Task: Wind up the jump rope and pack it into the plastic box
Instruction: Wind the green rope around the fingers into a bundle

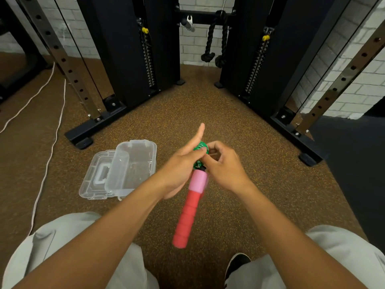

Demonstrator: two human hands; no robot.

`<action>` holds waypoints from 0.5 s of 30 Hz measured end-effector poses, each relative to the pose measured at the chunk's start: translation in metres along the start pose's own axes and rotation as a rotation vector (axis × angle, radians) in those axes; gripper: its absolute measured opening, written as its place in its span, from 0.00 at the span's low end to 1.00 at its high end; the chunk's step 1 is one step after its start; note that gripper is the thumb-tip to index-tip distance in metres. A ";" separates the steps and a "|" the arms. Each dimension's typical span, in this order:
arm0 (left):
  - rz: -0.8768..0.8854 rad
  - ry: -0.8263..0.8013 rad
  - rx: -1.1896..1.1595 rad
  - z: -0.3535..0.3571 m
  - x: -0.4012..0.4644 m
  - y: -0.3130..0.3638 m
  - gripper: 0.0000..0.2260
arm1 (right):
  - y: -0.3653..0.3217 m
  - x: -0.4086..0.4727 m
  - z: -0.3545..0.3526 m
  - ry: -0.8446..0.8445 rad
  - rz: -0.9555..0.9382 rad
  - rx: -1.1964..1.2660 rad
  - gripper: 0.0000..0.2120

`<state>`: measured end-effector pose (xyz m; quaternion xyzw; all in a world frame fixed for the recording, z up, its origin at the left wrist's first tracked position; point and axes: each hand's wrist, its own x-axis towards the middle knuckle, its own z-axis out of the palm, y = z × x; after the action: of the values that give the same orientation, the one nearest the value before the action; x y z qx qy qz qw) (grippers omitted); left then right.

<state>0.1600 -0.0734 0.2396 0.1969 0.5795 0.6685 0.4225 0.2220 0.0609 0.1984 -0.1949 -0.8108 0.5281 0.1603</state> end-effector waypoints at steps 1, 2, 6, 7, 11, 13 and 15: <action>0.013 0.073 -0.014 0.000 0.001 -0.001 0.28 | -0.002 -0.001 -0.001 -0.018 -0.002 0.018 0.06; 0.036 0.132 -0.023 -0.001 0.003 -0.002 0.28 | -0.005 -0.004 -0.001 -0.023 -0.001 0.039 0.09; 0.064 0.152 -0.009 -0.008 0.006 0.005 0.29 | -0.018 -0.007 -0.006 0.011 -0.022 0.063 0.30; 0.046 0.116 -0.034 -0.010 0.006 0.006 0.29 | -0.019 -0.005 -0.010 -0.008 -0.035 0.050 0.34; 0.015 -0.009 -0.054 -0.008 0.004 0.007 0.29 | -0.027 0.000 -0.022 -0.276 -0.091 0.189 0.28; 0.009 -0.051 -0.050 -0.007 0.003 0.009 0.29 | -0.029 0.001 -0.021 -0.337 -0.104 0.242 0.19; 0.008 -0.092 -0.051 -0.008 0.002 0.011 0.30 | -0.029 0.001 -0.020 -0.394 -0.076 0.297 0.17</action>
<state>0.1493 -0.0760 0.2475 0.2190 0.5414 0.6750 0.4509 0.2260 0.0671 0.2325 -0.0319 -0.7467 0.6629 0.0456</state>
